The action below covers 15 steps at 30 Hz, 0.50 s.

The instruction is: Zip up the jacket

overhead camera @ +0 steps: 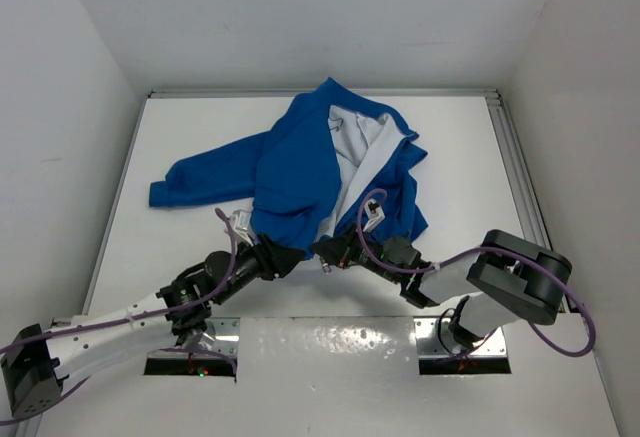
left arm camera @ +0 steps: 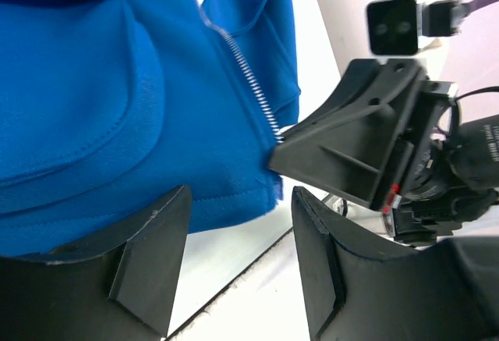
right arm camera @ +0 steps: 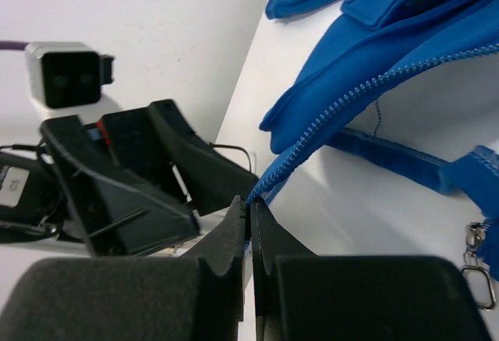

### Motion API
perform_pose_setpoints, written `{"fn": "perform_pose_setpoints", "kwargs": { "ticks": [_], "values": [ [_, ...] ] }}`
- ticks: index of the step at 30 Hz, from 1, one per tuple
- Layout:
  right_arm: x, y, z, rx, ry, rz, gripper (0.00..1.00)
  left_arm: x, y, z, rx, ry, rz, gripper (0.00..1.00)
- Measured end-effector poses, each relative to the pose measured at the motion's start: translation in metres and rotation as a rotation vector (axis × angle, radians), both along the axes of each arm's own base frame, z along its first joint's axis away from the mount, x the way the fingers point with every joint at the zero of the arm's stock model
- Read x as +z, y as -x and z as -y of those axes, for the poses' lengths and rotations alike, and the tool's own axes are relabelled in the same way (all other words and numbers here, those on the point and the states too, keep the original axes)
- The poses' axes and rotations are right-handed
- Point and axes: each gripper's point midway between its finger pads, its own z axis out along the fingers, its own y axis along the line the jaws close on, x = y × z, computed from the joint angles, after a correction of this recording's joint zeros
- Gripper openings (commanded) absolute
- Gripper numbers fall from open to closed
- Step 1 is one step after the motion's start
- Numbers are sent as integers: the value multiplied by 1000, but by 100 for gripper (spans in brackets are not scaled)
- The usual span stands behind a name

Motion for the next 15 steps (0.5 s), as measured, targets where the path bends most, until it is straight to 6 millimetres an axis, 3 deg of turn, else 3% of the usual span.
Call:
{"fn": "perform_pose_setpoints", "kwargs": {
  "ticks": [11,15],
  "values": [
    [7,6,-4,43,-14,16,0,25,4,3,-29,85,45,52],
    [18,7,-8,57,-40,30,0,24,5,5,-37,85,43,52]
  ]
}}
